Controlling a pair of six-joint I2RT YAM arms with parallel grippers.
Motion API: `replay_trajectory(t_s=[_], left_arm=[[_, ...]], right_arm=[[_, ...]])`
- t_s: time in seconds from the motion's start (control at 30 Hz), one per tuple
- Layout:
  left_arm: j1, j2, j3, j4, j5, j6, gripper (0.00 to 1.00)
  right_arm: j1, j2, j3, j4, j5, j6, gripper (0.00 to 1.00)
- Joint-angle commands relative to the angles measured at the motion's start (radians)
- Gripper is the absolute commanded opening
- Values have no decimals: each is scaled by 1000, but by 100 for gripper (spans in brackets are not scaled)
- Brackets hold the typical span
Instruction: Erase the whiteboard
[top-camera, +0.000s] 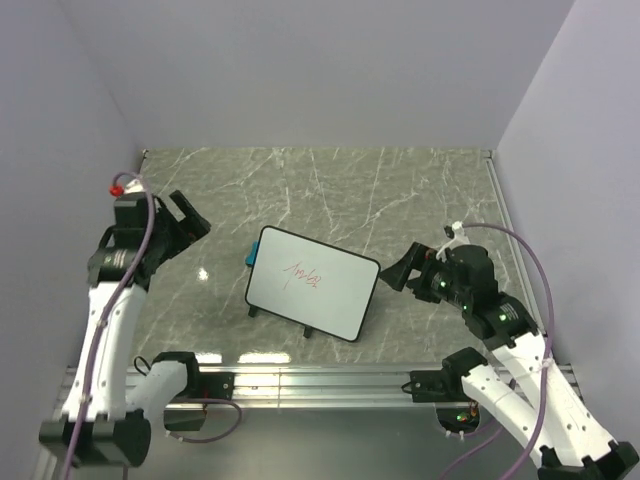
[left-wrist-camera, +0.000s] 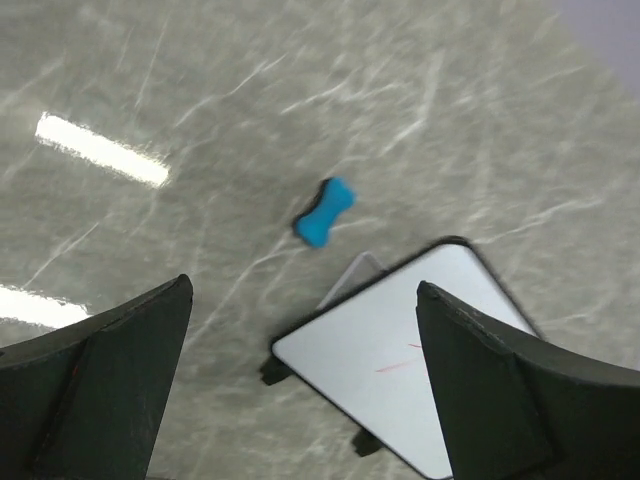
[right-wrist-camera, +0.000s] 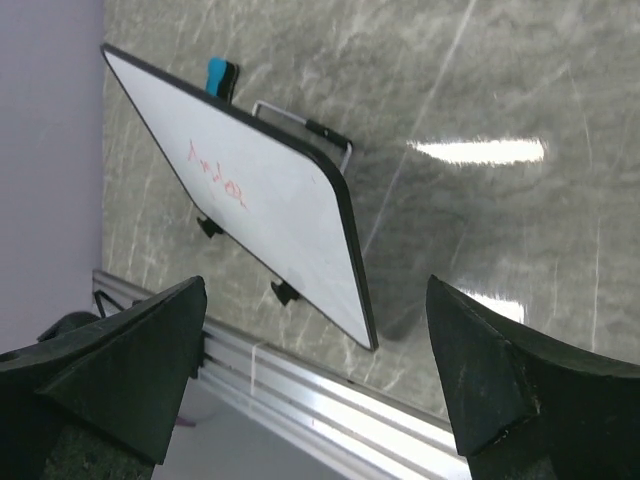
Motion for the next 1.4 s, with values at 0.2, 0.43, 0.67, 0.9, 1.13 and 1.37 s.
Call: replay_trajectory(t_s=[0.2, 0.43, 0.67, 0.9, 1.13, 1.37], left_arm=[[-89, 472, 10, 215, -3, 180, 98], [-140, 669, 78, 321, 61, 242, 99], [-246, 850, 179, 314, 54, 309, 97], [-266, 947, 184, 271, -6, 291, 93], [-292, 884, 104, 260, -8, 291, 91], [-358, 883, 46, 229, -104, 254, 86]], right_arm=[[0, -24, 46, -236, 10, 0, 96], [2, 33, 103, -265, 39, 38, 95], [2, 87, 131, -236, 93, 89, 95], [0, 95, 125, -230, 136, 126, 95], [2, 67, 88, -245, 152, 115, 95], [0, 50, 73, -265, 162, 78, 95]])
